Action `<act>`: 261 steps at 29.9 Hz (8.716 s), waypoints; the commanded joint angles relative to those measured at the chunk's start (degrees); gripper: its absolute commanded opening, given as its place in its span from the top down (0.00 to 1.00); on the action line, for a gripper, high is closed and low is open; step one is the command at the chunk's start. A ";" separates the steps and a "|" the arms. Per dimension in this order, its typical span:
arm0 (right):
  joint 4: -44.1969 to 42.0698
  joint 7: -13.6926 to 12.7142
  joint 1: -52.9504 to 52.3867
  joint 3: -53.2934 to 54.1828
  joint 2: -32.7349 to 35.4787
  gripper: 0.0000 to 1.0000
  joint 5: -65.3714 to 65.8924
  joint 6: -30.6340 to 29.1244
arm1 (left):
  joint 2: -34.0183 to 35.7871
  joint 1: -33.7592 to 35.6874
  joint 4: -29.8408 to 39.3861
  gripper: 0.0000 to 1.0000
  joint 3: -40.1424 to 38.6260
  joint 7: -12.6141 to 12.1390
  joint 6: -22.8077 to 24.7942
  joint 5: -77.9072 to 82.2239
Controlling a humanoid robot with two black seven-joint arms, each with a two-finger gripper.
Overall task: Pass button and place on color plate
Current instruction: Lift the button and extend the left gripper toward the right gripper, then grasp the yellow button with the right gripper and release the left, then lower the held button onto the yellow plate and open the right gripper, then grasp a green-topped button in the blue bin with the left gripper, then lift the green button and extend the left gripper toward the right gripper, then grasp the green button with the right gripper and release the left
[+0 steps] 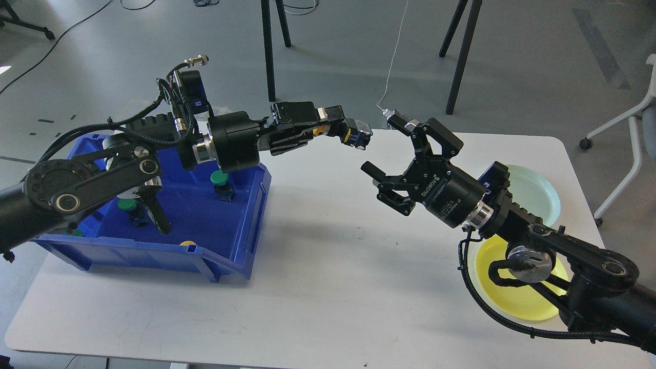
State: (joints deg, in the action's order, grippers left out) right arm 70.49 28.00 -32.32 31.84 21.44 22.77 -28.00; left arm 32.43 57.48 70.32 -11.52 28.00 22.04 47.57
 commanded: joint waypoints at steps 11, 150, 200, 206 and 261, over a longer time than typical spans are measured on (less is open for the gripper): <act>-2.81 0.00 -1.34 0.07 -4.83 0.12 -0.45 0.00 | 0.00 0.00 0.00 0.96 0.10 0.00 0.20 0.06; 20.57 0.00 19.04 25.56 25.15 0.03 -21.80 14.82 | 3.51 -7.03 -44.48 0.41 7.74 0.00 0.64 52.80; 7.30 0.00 -4.76 -4.06 0.81 0.03 -13.89 14.99 | 0.00 -5.89 -5.89 0.96 -11.68 0.00 5.96 8.32; 3.35 0.00 -6.70 -5.56 -4.82 0.03 -13.98 15.69 | 0.00 -6.15 -5.98 0.96 -11.59 0.00 5.96 8.32; -0.70 0.00 -7.15 -7.67 -9.75 0.99 -13.89 15.78 | -0.61 -6.24 -6.95 0.48 -12.12 0.00 5.96 7.36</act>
State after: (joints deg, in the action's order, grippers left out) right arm 69.81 28.00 -39.61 23.66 11.38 8.96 -12.35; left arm 32.29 51.24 63.56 -23.39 28.00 28.02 55.72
